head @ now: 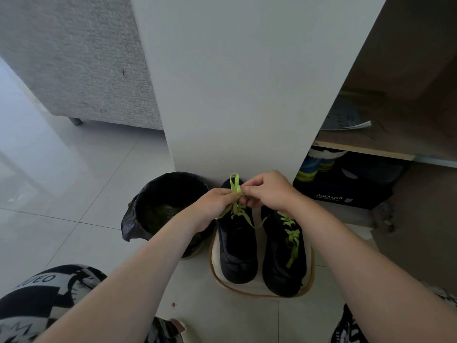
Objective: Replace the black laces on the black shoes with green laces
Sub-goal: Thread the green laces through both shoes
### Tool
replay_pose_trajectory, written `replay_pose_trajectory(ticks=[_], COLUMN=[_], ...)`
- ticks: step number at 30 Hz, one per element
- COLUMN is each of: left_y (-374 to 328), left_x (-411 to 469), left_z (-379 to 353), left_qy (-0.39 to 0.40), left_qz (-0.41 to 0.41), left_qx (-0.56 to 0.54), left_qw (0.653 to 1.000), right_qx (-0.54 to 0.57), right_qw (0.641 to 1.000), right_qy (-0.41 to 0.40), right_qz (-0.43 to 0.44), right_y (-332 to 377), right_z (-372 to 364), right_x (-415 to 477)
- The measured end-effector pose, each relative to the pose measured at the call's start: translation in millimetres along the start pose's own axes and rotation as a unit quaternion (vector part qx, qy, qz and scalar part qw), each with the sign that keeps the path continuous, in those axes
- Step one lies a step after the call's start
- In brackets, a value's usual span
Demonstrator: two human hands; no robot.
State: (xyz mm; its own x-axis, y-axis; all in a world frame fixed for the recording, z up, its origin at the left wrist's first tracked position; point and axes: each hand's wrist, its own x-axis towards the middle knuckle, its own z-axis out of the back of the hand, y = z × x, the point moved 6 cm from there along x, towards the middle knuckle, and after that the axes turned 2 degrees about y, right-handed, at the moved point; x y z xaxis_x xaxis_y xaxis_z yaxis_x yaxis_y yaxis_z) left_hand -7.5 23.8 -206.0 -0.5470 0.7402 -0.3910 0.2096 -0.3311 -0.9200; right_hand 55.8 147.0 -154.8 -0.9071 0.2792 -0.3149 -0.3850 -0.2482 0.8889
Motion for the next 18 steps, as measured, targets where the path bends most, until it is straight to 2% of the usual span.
replay_pose_trajectory(ticks=[4, 6, 10, 13, 15, 17, 18], left_y=[3, 3, -2, -2, -5, -19, -26], left_x=[1, 2, -2, -2, -2, -3, -5], left_z=[3, 2, 1, 8, 14, 13, 10], left_qy=[-0.034, -0.02, 0.003, -0.056, -0.108, -0.124, -0.127], left_qz=[0.005, 0.007, 0.004, 0.0, -0.028, -0.073, -0.083], left_qx=[-0.048, -0.065, -0.052, -0.042, 0.088, 0.289, 0.353], left_qw=[0.998, 0.998, 0.999, 0.998, 0.99, 0.946, 0.923], right_qx=[-0.037, -0.087, 0.022, -0.003, -0.096, -0.192, -0.229], right_qw=[0.998, 0.995, 1.0, 1.0, 0.994, 0.973, 0.96], right_qy=[0.043, 0.024, 0.004, 0.001, -0.005, -0.008, -0.008], right_qz=[0.025, 0.048, 0.021, 0.014, 0.051, 0.125, 0.163], right_y=[1, 0, -4, -3, 4, 17, 23], right_z=[-5, -6, 2, 9, 13, 10, 6], right_x=[-3, -2, 0, -1, -3, -3, -4])
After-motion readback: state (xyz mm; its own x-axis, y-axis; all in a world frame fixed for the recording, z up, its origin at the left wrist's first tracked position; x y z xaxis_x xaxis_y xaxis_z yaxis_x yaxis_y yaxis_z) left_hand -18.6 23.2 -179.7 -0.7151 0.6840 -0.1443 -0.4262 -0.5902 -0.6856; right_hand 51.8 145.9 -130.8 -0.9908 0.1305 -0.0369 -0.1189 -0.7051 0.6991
